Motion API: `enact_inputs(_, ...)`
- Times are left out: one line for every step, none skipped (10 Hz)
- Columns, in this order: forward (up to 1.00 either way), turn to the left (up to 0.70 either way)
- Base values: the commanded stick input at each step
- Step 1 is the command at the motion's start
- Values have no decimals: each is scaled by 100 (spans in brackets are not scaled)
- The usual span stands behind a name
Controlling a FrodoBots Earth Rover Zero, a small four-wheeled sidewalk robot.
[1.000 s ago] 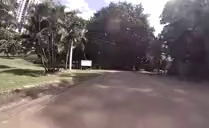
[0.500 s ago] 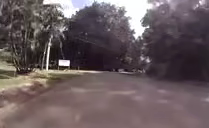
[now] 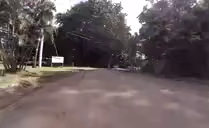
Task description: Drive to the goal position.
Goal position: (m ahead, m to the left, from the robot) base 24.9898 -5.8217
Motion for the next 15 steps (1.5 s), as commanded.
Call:
enact_inputs(70, 0)
enact_inputs(70, 0)
enact_inputs(70, 0)
enact_inputs(70, 0)
enact_inputs(70, 0)
enact_inputs(70, 0)
enact_inputs(70, 0)
enact_inputs(70, 0)
enact_inputs(70, 0)
enact_inputs(70, 21)
enact_inputs(70, 35)
enact_inputs(70, 21)
enact_inputs(70, 0)
enact_inputs(70, 0)
enact_inputs(70, 0)
